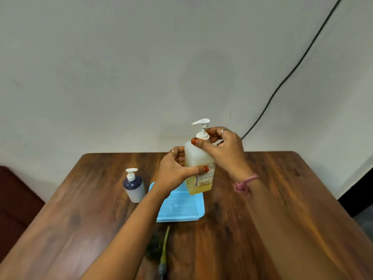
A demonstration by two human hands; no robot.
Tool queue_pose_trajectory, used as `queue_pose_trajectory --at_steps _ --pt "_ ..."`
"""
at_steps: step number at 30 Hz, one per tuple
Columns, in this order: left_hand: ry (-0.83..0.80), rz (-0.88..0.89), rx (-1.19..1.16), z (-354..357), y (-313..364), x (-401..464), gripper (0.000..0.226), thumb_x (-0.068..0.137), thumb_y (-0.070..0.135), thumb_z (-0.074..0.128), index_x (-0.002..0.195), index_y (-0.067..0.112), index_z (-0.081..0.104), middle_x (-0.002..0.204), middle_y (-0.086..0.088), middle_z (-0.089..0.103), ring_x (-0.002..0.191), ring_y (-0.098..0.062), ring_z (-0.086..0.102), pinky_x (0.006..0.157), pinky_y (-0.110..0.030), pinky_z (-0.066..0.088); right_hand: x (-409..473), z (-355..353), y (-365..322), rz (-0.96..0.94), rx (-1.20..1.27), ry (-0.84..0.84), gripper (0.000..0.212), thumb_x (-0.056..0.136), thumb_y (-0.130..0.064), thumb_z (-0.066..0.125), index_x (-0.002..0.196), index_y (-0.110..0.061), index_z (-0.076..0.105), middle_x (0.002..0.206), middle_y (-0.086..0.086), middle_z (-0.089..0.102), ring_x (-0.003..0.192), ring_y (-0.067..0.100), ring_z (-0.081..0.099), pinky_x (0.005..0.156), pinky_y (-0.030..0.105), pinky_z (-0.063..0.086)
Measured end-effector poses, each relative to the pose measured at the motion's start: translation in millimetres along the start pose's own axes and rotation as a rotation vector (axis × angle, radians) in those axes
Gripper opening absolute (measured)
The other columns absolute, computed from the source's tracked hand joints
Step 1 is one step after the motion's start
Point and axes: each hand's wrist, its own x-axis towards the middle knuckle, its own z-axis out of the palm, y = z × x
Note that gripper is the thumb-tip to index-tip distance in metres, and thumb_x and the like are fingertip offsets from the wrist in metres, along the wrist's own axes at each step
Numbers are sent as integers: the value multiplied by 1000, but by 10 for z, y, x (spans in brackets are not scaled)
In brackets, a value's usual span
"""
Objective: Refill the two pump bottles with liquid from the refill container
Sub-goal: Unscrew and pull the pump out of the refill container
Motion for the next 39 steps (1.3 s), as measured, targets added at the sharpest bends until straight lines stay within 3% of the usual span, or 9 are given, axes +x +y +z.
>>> queue_pose_trajectory --at_steps 9,15,20,23,26,30,33,36,39 --pt "9 12 4 -783 -100 -327 72 57 28 93 118 17 57 110 1 71 96 -14 71 83 -37 60 -355 569 -497 -49 4 -19 37 72 -39 79 100 -18 67 91 -8 65 78 0 57 60 5 42" --pt "-7 21 -30 -1048 -38 -435 81 48 36 90 118 15 57 111 -1 70 99 -16 70 85 -39 59 -431 692 -630 -134 53 -91 38 78 -32 75 110 -14 68 99 -2 67 86 6 61 72 15 47" --pt "-3 56 30 -1100 36 -446 71 61 25 89 123 13 55 116 0 66 102 -14 67 83 -32 59 -336 549 -768 -96 -42 -276 46 82 -37 70 121 -15 62 112 -4 66 100 8 62 82 21 52" --pt "9 56 38 -1092 27 -453 73 59 26 91 121 14 56 114 2 67 101 -12 68 83 -32 60 -218 403 -975 -136 -315 -333 46 73 -57 69 100 -20 65 92 -9 65 83 3 60 64 15 42" --pt "11 49 26 -1063 21 -452 73 58 27 92 120 15 57 112 4 68 99 -10 68 82 -32 60 -109 411 -1111 -194 -572 -348 53 67 -64 70 80 -13 62 71 -4 58 64 8 53 53 19 35" --pt "-5 42 -5 -1006 52 -455 72 59 26 91 121 16 56 112 5 68 98 -10 69 78 -26 59 38 263 -1173 -144 -465 -588 41 72 -32 80 107 -14 67 93 -5 67 70 3 58 63 16 46" --pt "10 28 -27 -972 55 -456 73 57 27 91 120 15 56 113 4 68 99 -11 69 79 -28 60 116 76 -1201 -47 -337 -750 65 71 -21 82 128 -16 53 109 -8 65 85 6 68 85 26 54" --pt "17 33 -5 -933 61 -444 72 59 25 91 121 17 56 114 4 68 100 -12 69 83 -32 60 104 169 -1202 -127 -572 -634 65 66 -51 79 118 -19 57 104 -5 65 83 11 65 70 23 54" --pt "32 27 -14 -919 74 -423 71 60 27 91 121 19 56 114 5 68 100 -12 69 83 -33 60 55 319 -1175 -242 -590 -487 52 70 -44 79 113 -21 60 103 -2 64 80 6 58 60 14 43"
